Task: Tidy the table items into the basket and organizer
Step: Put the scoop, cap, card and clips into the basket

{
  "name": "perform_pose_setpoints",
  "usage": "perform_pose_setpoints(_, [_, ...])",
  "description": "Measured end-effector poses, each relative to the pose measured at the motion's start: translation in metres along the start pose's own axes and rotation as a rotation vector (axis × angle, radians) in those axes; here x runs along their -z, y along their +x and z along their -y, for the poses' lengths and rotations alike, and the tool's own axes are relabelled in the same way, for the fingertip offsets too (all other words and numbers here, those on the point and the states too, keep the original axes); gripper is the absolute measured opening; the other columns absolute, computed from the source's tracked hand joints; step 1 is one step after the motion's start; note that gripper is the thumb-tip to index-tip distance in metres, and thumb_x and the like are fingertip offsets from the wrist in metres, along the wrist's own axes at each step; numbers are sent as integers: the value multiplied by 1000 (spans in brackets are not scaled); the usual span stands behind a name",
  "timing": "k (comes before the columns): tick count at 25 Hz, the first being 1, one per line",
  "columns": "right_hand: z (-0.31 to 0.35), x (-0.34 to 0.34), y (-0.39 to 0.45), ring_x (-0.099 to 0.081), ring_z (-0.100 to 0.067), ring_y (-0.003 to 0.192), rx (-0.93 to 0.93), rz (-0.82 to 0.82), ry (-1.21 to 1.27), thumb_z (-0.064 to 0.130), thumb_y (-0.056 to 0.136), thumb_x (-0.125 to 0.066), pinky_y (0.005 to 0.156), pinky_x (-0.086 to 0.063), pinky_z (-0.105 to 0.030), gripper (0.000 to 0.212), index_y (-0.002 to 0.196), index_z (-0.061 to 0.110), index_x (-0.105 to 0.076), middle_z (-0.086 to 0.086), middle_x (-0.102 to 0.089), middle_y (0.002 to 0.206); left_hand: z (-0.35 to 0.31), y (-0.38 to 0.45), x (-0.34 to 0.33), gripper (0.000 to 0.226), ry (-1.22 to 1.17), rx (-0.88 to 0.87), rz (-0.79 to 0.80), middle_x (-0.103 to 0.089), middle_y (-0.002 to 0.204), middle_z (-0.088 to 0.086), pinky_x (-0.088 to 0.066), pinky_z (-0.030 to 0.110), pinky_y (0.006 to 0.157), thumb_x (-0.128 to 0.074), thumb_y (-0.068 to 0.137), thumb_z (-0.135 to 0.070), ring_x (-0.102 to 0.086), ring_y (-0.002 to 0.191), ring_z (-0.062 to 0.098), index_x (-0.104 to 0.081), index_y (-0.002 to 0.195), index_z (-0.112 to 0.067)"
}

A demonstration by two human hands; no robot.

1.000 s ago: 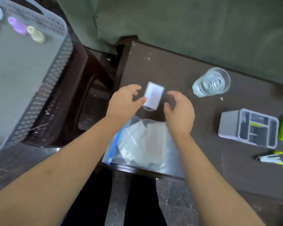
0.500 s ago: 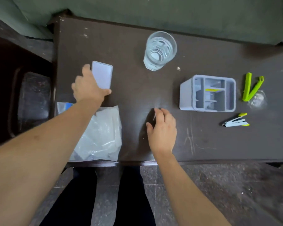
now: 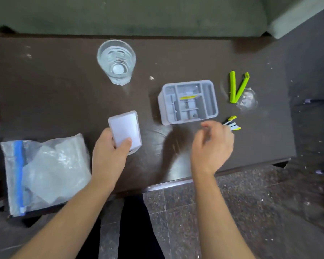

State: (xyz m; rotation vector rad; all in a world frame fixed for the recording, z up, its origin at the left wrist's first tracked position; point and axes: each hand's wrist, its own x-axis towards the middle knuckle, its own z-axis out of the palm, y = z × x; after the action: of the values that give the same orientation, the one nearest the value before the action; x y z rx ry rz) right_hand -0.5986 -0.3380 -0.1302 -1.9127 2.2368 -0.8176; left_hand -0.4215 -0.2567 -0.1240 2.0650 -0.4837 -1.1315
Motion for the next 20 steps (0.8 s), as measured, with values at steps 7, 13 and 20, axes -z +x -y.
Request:
perform_pose_setpoints(7, [-70, -22, 57, -48, -37, 115, -635, 237, -94, 36, 80, -70, 91, -38, -37, 69, 136, 13, -36, -14, -37, 136, -20, -5, -38, 28, 53, -61, -32, -60, 87, -11, -48, 38, 77, -52, 69, -24, -59, 88, 19, -55, 96, -20])
perform_pose_setpoints(13, [-91, -30, 85, -58, -35, 103, -806, 310, 104, 8, 75, -64, 86, -44, -33, 78, 142, 14, -25, -17, -47, 128, -22, 1, -48, 25, 58, -105, -164, -58, 80, -13, -44, 31, 64, -52, 69, -21, -55, 73, 11, -55, 93, -18])
perform_pose_setpoints(20, [-90, -36, 171, -59, -25, 92, -617, 223, 57, 33, 85, -62, 78, -40, -29, 29, 102, 16, -46, -3, -64, 104, -30, 10, -42, 19, 108, -125, -236, -56, 78, -12, -42, 26, 59, -54, 77, -11, -53, 71, 11, -55, 95, -13])
